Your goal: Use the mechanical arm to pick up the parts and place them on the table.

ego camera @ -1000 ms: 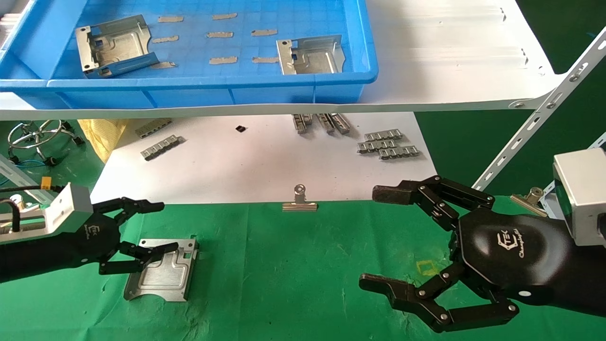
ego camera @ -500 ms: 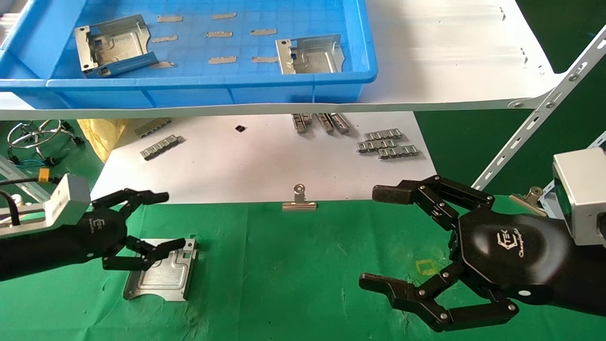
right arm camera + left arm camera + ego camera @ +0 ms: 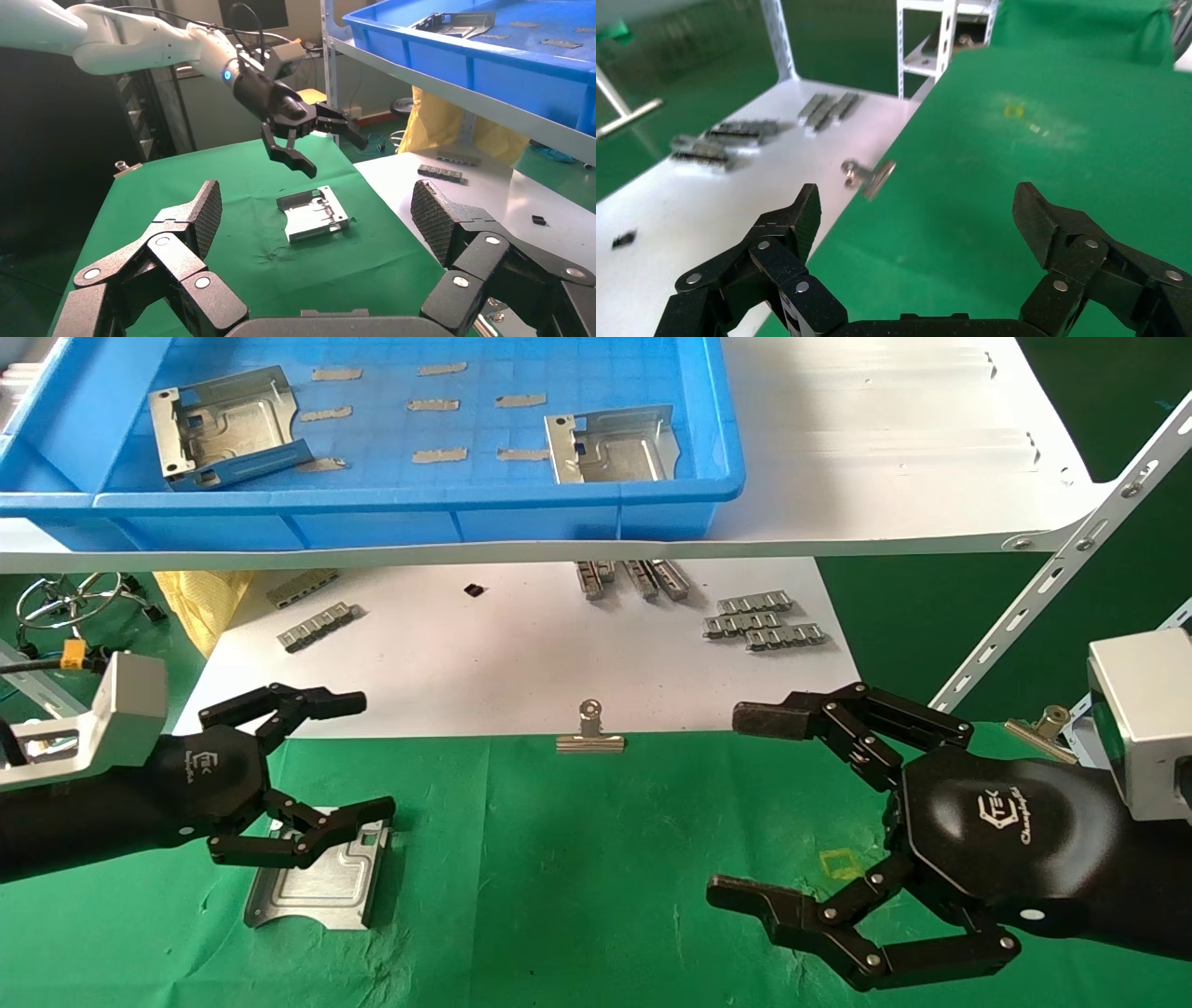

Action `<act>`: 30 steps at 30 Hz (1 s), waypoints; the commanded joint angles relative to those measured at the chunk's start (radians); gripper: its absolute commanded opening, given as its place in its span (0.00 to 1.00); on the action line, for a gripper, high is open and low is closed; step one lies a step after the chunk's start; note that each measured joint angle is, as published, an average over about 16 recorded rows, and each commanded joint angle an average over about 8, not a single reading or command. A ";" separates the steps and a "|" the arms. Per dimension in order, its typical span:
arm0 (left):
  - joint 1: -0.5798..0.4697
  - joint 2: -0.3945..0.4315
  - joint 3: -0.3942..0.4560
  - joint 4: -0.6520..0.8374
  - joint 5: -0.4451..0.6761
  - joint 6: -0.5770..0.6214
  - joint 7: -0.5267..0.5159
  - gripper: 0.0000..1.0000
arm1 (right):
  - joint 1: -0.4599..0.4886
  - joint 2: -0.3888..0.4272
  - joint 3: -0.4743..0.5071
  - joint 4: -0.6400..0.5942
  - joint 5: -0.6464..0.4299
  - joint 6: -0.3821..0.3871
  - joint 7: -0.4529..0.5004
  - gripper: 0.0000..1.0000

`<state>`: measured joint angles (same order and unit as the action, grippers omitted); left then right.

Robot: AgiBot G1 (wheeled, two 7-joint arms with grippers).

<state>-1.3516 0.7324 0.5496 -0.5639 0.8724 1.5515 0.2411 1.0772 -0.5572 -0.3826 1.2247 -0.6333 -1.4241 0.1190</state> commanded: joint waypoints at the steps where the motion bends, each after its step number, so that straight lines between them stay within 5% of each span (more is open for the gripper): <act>1: 0.016 -0.007 -0.016 -0.042 -0.008 -0.003 -0.025 1.00 | 0.000 0.000 0.000 0.000 0.000 0.000 0.000 1.00; 30: 0.254 -0.111 -0.247 -0.659 -0.130 -0.051 -0.393 1.00 | 0.000 0.000 0.000 0.000 0.000 0.000 0.000 1.00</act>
<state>-1.1015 0.6231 0.3059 -1.2145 0.7443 1.5015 -0.1445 1.0771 -0.5572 -0.3826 1.2246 -0.6332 -1.4240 0.1190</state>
